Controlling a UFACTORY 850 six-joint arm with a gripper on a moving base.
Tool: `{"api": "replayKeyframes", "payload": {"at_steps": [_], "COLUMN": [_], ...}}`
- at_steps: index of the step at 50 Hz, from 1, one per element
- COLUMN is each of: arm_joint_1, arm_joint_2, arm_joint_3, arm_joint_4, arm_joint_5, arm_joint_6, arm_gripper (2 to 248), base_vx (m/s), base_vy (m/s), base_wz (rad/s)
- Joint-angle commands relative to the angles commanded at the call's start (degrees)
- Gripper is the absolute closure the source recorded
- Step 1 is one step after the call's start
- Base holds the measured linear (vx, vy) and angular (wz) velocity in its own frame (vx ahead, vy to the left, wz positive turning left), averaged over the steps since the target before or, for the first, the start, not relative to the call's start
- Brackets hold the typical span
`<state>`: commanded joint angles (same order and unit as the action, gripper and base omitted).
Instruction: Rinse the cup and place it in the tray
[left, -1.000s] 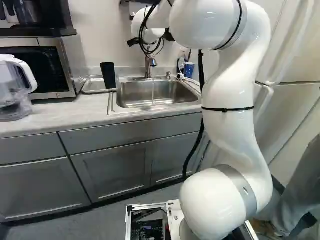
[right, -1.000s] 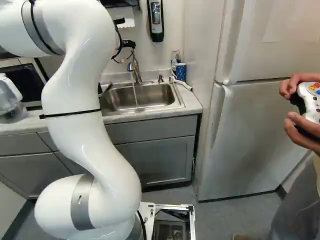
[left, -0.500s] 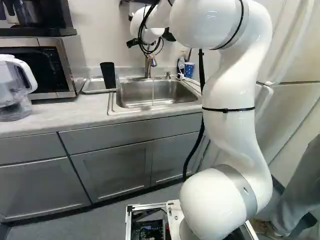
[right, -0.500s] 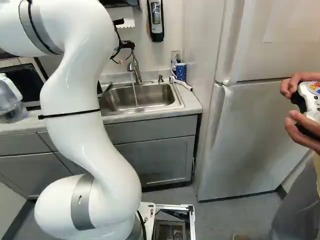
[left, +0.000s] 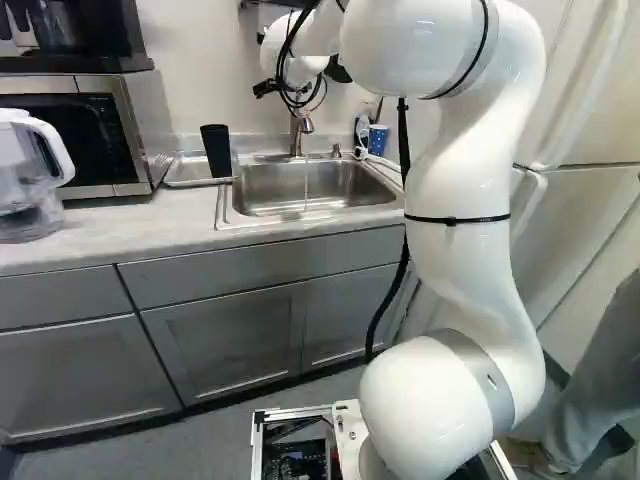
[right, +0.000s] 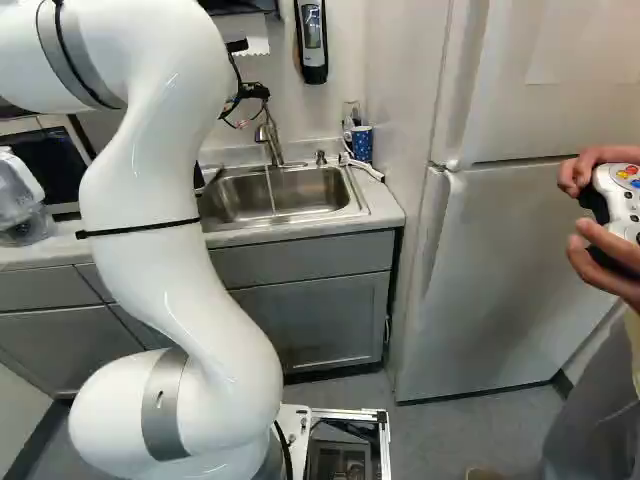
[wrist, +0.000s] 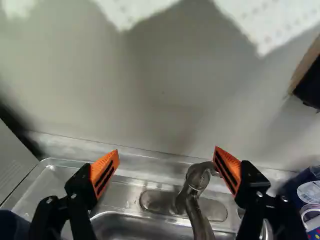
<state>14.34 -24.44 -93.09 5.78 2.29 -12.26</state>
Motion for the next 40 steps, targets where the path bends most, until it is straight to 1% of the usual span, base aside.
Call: {"api": "replayKeyframes", "payload": {"at_steps": [24,40], "arm_joint_1": [0.59,0.60], "arm_joint_2": [3.11,3.18], "arm_joint_3": [3.73,3.81], "arm_joint_4": [0.00,0.00], "arm_joint_5": [-2.20,-2.56], "arm_joint_6": [0.00,0.00], "arm_gripper": [3,3], "base_vx": [0.000,0.000], "base_vy": [0.000,0.000], "base_wz": [0.000,0.000]}}
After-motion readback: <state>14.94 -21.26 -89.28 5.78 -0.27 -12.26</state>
